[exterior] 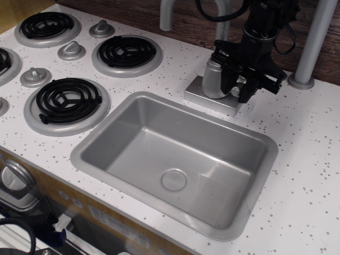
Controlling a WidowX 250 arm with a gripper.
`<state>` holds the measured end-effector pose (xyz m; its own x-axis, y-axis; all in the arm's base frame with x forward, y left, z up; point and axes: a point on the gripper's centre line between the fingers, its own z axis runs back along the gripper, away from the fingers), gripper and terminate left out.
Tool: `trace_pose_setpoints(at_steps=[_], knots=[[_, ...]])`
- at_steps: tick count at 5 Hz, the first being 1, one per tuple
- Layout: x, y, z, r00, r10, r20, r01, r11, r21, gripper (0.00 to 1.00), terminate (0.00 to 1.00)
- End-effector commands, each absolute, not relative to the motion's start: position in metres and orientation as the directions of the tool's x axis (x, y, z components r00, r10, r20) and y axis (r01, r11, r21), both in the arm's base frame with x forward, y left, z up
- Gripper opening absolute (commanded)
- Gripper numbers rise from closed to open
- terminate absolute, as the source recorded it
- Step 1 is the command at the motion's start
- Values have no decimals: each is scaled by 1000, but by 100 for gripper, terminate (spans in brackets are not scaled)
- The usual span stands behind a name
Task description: Lever vertical to front
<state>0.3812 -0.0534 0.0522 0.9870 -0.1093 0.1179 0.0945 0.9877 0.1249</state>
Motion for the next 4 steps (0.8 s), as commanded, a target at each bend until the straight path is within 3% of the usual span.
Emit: trace_pose_setpoints(at_steps=[1,2,3,4], knots=[[384,-43,48,989,-64,131,52,994,92,0,0],[383,-43,48,989,-65,132,53,994,93,0,0],[383,-43,48,989,-65,132,53,994,93,100,0],[383,-43,48,989,-65,132,53,994,93,100,100]])
